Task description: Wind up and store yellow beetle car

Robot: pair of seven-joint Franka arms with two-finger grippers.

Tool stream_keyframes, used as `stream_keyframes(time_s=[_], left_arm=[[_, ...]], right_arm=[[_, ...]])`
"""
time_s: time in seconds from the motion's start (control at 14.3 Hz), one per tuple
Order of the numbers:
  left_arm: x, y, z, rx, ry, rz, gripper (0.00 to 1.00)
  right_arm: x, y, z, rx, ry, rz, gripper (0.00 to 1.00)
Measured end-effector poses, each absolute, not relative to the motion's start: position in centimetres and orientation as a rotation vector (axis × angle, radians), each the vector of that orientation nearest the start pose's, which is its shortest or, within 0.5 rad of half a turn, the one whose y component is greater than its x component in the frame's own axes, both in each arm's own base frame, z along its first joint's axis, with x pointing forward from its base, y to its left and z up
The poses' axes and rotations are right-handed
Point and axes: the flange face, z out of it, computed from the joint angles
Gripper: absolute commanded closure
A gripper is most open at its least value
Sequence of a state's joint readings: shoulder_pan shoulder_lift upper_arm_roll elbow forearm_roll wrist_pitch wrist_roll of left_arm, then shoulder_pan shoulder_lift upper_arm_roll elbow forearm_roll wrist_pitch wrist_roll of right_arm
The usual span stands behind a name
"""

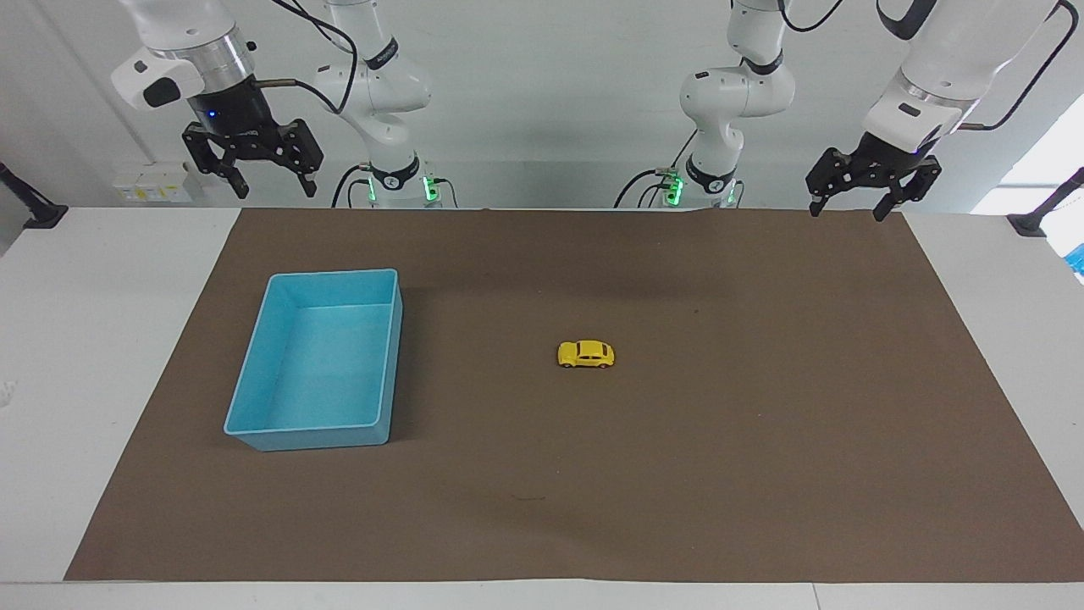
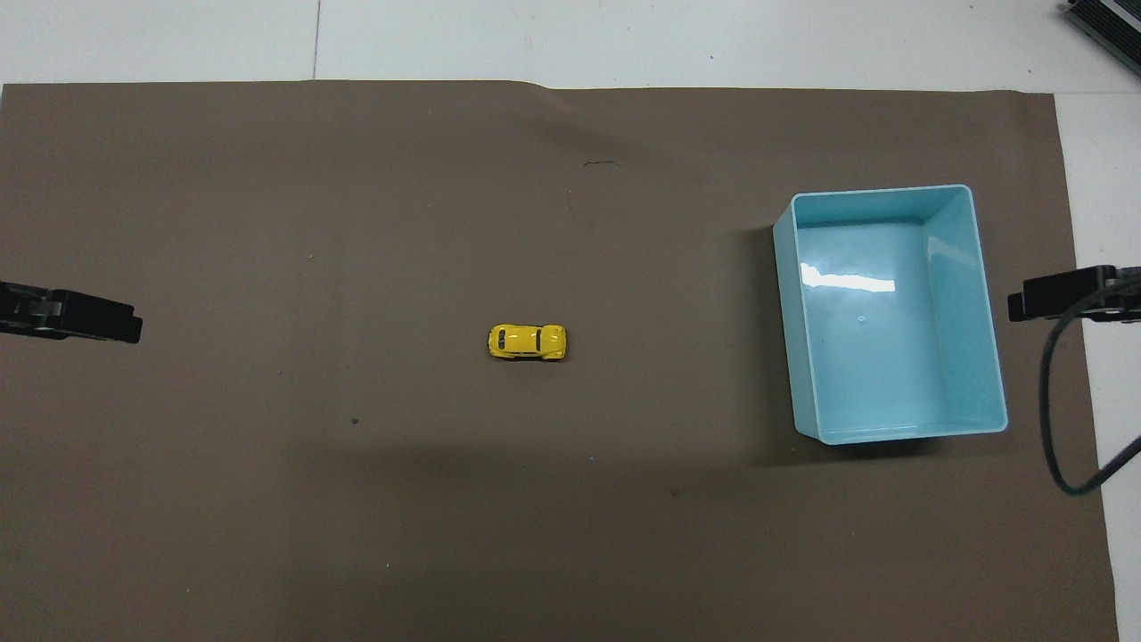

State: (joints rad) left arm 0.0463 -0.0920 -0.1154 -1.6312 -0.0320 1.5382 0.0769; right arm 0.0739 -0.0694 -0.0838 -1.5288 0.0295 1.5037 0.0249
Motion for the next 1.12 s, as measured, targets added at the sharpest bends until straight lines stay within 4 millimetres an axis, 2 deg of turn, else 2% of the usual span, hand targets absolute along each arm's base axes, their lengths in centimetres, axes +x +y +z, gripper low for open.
stream_keyframes(time_s=[1.12], left_arm=[[52.3,-4.47,63.97,-3.155,0.226,-0.006,0.0]], right_arm=[[52.55,-0.42,67.58,-3.104,0.051,-0.069,0.0]])
